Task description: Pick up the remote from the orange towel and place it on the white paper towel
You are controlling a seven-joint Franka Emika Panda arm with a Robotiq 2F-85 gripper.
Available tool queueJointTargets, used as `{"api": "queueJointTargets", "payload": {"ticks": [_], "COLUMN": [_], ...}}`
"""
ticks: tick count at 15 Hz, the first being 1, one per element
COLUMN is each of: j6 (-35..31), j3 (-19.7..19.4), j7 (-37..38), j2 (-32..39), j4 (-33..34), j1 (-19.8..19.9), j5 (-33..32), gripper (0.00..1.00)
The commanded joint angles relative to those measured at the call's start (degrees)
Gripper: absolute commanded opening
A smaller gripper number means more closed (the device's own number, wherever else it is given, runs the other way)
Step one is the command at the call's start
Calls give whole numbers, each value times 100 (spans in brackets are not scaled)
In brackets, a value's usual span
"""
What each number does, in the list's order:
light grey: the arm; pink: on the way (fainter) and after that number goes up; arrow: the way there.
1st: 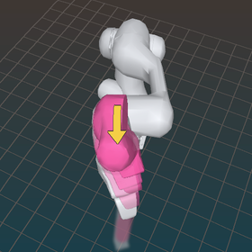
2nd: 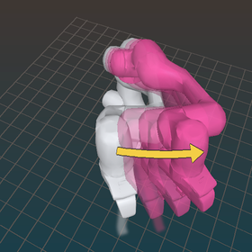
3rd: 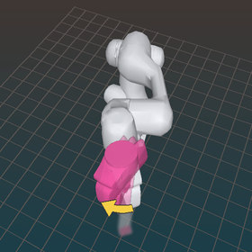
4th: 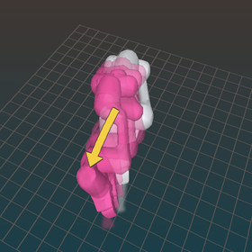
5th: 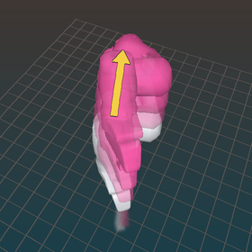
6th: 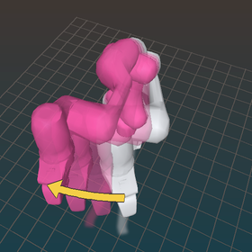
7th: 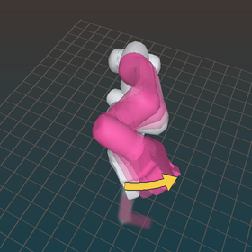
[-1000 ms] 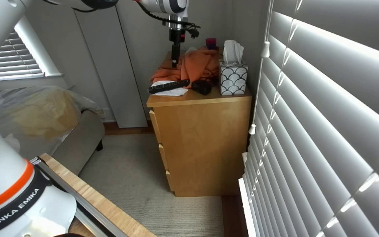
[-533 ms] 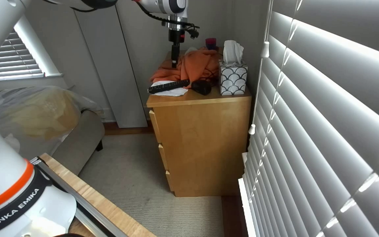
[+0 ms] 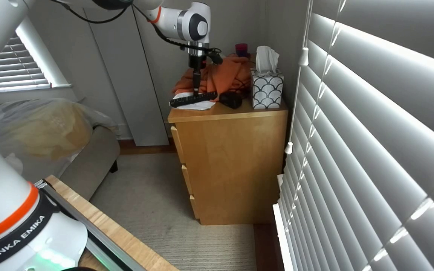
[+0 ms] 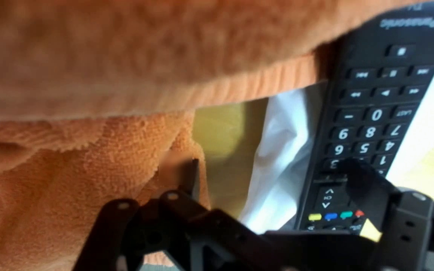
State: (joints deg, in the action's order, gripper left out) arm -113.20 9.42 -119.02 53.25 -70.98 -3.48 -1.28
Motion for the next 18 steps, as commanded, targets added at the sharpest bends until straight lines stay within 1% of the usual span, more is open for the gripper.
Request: {"api": "queueJointTargets", "payload": {"ticks": [1, 4, 7, 10, 14, 16, 18], "j6": [-562, -714, -809, -569, -267, -302, -597], "j3": [110, 157, 218, 217, 210, 176, 57], "j7": [-349, -450, -451, -533, -775, -866, -770], "j2": [-409, -625, -1032, -1329, -1551, -1642, -1649], "j4": [-910, -1220, -1530, -1720, -2056, -2277, -2440], "j1": [165, 257, 360, 381, 353, 334, 267], "j5": [-59, -9, 50, -7, -47, -98, -290], "gripper": [100, 100, 100, 100, 100, 100, 100]}}
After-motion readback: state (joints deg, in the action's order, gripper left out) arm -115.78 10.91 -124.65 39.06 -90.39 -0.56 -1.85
